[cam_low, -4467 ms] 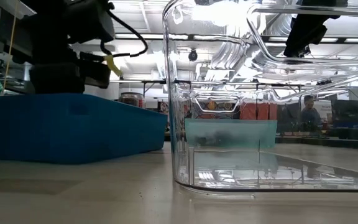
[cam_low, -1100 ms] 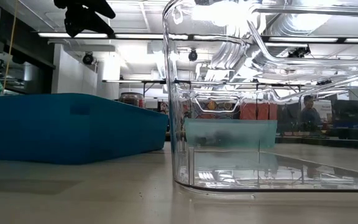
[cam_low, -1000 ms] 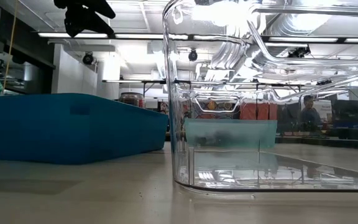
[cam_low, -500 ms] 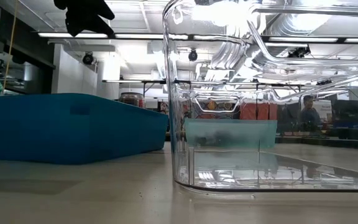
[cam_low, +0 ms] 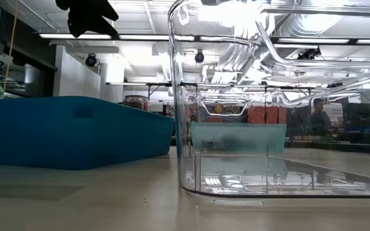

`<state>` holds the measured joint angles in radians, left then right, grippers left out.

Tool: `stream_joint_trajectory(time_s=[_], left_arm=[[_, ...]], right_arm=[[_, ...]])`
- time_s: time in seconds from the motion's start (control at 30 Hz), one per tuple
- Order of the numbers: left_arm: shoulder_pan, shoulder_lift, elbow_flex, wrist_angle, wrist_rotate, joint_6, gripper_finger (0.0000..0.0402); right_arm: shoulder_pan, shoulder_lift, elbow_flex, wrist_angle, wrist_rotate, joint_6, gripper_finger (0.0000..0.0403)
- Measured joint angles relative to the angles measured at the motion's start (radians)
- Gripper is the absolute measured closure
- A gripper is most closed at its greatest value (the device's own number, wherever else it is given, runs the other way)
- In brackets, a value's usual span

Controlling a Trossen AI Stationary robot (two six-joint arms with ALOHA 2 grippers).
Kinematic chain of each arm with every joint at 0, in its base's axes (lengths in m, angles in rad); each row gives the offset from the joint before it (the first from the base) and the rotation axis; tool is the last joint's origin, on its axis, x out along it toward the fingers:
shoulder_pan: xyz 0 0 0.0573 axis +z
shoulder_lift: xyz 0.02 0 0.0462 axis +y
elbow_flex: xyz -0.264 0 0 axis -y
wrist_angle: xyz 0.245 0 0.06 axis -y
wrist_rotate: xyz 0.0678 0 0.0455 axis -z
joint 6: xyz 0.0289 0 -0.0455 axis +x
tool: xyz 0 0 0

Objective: Sort candy
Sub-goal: Put the chocolate bar into the blue bin

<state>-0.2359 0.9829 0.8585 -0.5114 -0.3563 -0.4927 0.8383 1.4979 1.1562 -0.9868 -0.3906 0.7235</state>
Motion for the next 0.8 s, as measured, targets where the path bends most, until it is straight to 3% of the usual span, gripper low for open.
stream_joint_trajectory(time_s=[0.2, 0.33, 0.53, 0.8], left_arm=[[0.000, 0.000, 0.000, 0.001, 0.000, 0.000, 0.0216], [0.000, 0.000, 0.000, 0.001, 0.000, 0.000, 0.0216], [0.000, 0.000, 0.000, 0.003, 0.000, -0.001, 0.0216], [0.000, -0.004, 0.004, 0.024, 0.040, -0.038, 0.0216]], right_arm=[[-0.198, -0.127, 0.050, 0.068, 0.391, -0.231, 0.0403], [-0.371, -0.148, 0.054, 0.310, 0.534, -0.459, 0.0403], [-0.551, -0.096, 0.056, 0.715, 0.537, -0.657, 0.0403], [-0.595, -0.023, 0.055, 0.792, 0.489, -0.729, 0.0403]])
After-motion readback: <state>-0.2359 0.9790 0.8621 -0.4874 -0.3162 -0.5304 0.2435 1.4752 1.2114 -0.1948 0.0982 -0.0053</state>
